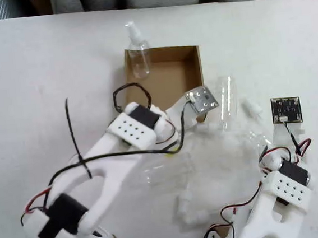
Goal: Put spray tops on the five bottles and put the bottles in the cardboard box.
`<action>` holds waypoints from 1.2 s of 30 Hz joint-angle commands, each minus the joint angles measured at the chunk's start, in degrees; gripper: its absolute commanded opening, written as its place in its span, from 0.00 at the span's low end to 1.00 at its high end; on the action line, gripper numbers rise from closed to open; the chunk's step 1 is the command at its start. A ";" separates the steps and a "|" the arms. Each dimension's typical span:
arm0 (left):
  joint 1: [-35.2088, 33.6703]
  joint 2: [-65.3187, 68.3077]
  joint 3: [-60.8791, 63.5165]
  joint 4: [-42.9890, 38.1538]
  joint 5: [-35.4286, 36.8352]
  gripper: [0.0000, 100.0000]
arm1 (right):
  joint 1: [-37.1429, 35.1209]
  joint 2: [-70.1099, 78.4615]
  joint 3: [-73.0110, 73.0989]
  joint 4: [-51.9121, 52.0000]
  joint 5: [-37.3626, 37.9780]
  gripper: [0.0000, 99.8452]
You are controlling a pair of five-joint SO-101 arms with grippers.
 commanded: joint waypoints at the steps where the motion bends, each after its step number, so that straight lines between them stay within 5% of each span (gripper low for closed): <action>1: -0.13 3.82 -6.77 -0.88 -0.35 0.23 | -0.57 0.92 1.23 -0.22 0.70 0.02; 36: -1.63 18.33 -11.60 0.62 -3.96 0.20 | -0.48 0.92 1.32 -0.22 0.70 0.02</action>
